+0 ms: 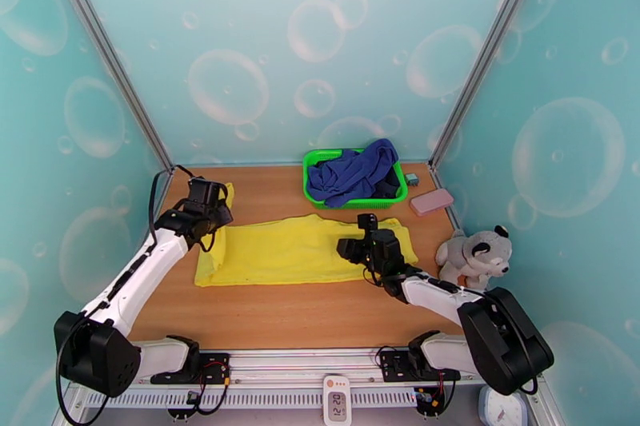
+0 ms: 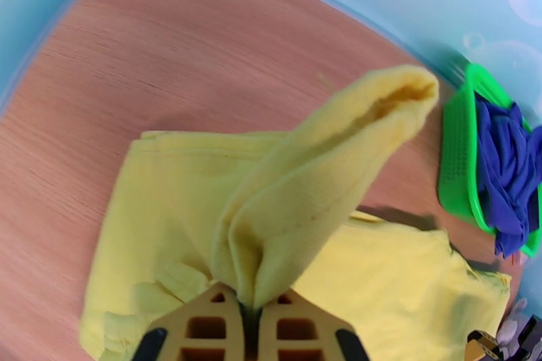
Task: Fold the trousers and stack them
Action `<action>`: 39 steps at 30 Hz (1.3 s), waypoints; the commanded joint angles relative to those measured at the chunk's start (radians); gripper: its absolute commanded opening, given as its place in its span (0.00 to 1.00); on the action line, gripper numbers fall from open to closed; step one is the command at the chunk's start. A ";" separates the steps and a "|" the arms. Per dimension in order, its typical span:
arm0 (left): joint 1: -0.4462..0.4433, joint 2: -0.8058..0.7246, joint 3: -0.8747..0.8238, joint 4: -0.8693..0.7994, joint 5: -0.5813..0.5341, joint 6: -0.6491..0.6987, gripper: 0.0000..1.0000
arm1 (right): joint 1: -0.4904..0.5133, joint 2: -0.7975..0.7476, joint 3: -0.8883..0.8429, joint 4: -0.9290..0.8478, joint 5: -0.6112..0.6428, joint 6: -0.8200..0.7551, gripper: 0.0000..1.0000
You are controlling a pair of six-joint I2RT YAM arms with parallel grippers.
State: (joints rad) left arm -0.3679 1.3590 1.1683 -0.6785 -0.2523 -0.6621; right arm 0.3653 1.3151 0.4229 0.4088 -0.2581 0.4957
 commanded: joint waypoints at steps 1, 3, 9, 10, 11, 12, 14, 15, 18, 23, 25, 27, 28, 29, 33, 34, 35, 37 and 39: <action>-0.088 0.079 0.009 0.087 -0.026 -0.143 0.00 | -0.010 0.009 0.012 0.042 -0.036 -0.003 0.44; -0.136 0.138 0.024 0.115 -0.029 -0.165 0.00 | -0.016 0.012 0.001 0.055 -0.045 0.004 0.44; -0.233 0.316 0.107 0.168 -0.022 -0.186 0.00 | -0.026 0.002 -0.018 0.048 -0.059 0.007 0.44; -0.243 0.342 0.118 0.174 -0.015 -0.189 0.00 | -0.027 -0.003 -0.021 0.044 -0.059 0.008 0.44; -0.252 0.362 0.123 0.183 -0.008 -0.195 0.00 | -0.029 -0.005 -0.025 0.044 -0.059 0.007 0.44; -0.261 0.384 0.128 0.197 0.008 -0.200 0.00 | -0.032 -0.009 -0.027 0.044 -0.059 0.007 0.44; -0.277 0.419 0.135 0.224 0.038 -0.217 0.00 | -0.035 -0.011 -0.029 0.042 -0.061 0.008 0.44; -0.287 0.434 0.140 0.234 0.042 -0.224 0.00 | -0.037 -0.010 -0.029 0.041 -0.064 0.008 0.44; -0.318 0.472 0.160 0.249 0.055 -0.240 0.00 | -0.039 -0.005 -0.029 0.041 -0.067 0.007 0.44; -0.343 0.512 0.181 0.275 0.094 -0.234 0.23 | -0.040 0.009 -0.018 0.040 -0.076 0.008 0.44; -0.343 0.477 0.162 0.323 0.122 -0.213 0.33 | -0.042 0.012 -0.014 0.033 -0.078 0.007 0.44; -0.343 0.409 0.131 0.379 0.137 -0.162 0.43 | -0.041 0.012 -0.012 0.022 -0.074 0.005 0.44; -0.341 0.382 0.119 0.393 0.136 -0.139 0.47 | -0.041 0.012 -0.012 0.020 -0.072 0.005 0.44; -0.335 0.351 0.101 0.410 0.143 -0.105 0.51 | -0.041 0.014 -0.014 0.018 -0.070 0.004 0.44; -0.295 0.277 -0.048 0.424 0.131 -0.054 0.57 | -0.042 0.039 -0.008 0.017 -0.072 0.005 0.44; -0.272 0.271 -0.091 0.426 0.161 -0.070 0.57 | -0.041 0.047 -0.006 0.019 -0.076 0.007 0.44; -0.253 0.268 -0.142 0.446 0.201 -0.078 0.58 | -0.041 0.052 -0.003 0.021 -0.079 0.011 0.44; -0.236 0.249 -0.225 0.483 0.226 -0.104 0.60 | -0.039 0.061 0.004 0.021 -0.083 0.015 0.43; -0.235 0.214 -0.299 0.536 0.217 -0.127 0.62 | -0.034 0.067 0.012 0.012 -0.082 0.014 0.43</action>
State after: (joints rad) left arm -0.6083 1.5921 0.9535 -0.2005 -0.0769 -0.7692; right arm 0.3309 1.3708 0.4068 0.4282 -0.3260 0.4965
